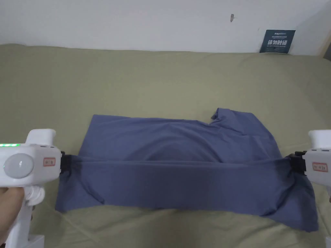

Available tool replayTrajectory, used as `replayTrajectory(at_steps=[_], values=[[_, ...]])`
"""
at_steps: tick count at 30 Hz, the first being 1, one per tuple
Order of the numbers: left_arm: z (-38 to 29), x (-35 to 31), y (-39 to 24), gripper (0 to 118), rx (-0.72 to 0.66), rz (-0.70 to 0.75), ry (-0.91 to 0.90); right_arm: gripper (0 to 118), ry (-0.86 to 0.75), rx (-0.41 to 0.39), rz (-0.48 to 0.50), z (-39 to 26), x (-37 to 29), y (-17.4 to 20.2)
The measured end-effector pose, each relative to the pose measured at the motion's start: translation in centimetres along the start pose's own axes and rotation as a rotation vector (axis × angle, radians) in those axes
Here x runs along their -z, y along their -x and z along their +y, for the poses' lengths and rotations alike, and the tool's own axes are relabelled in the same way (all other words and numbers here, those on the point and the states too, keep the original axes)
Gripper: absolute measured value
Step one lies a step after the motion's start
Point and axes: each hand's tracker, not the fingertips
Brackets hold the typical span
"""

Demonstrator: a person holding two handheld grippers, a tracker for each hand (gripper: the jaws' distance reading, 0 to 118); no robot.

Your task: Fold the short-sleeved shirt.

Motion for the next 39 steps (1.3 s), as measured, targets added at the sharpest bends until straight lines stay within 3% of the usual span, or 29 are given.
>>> replayTrajectory(at_steps=[9,11,12,13,14,15,16,19,20,21,22,23,24,31,32,33,35,36,39], values=[[2.1,7.2,-0.6,1,0.009,0.029,0.101,9,0.112,-0.048,-0.026,1.1,8.3,0.3],[1.9,7.5,-0.6,3,0.012,0.021,0.111,15,0.123,-0.018,-0.016,0.8,8.9,0.1],[1.8,7.4,-0.6,19,0.013,0.013,0.106,34,0.132,0.022,-0.007,0.7,8.9,-0.1],[1.5,7.1,-0.5,56,0.016,0.007,0.095,69,0.136,0.044,-0.016,0.7,8.7,-0.3],[1.4,6.8,-0.4,111,0.016,0.009,0.096,114,0.137,0.055,-0.02,0.5,8.3,-0.6],[0.9,6.2,-0.4,118,0.024,0.026,0.087,115,0.121,0.079,-0.014,0.1,7.5,-1.0],[0.6,5.0,-0.4,118,0.05,0.044,0.028,107,0.011,0.101,-0.009,0.0,5.7,-1.5],[-0.7,2.0,-0.1,105,0.024,0.071,0.005,104,0.014,0.107,-0.029,-1.1,2.9,-2.0],[-1.2,1.0,-0.1,93,0.007,0.075,-0.016,100,-0.019,0.112,-0.026,-1.6,1.9,-2.0],[-1.9,0.0,-0.3,74,-0.007,0.067,-0.026,89,-0.031,0.108,-0.022,-2.2,0.6,-2.0],[-2.5,-0.5,0.1,42,-0.012,0.061,-0.026,64,-0.062,0.104,-0.016,-2.9,-0.6,-1.8],[-3.2,-1.1,0.0,0,-0.02,0.052,-0.033,13,-0.085,0.11,-0.015,-3.6,-1.7,-1.6],[-3.9,-1.4,-0.3,0,-0.021,0.05,-0.029,6,-0.095,0.118,-0.01,-4.4,-2.5,-1.2],[-5.8,-0.8,-1.2,0,-0.026,0.002,0.043,6,-0.069,0.127,0.035,-8.2,-4.0,0.2],[-5.8,-0.4,-1.1,7,-0.029,0.016,0.048,6,-0.062,0.126,0.033,-8.5,-3.8,0.2],[-5.9,0.0,-1.0,34,-0.03,0.033,0.05,6,-0.057,0.128,0.03,-8.8,-3.6,0.1],[-6.1,1.5,-0.9,118,-0.046,0.026,0.132,6,-0.044,0.138,0.037,-9.4,-2.8,-0.5],[-6.0,1.2,-1.0,118,-0.068,0.045,0.061,6,-0.038,0.139,0.039,-9.4,-2.5,-0.9],[-6.5,2.7,-1.9,105,-0.038,0.056,0.109,6,-0.032,0.142,0.031,-9.5,-2.1,-1.0]])
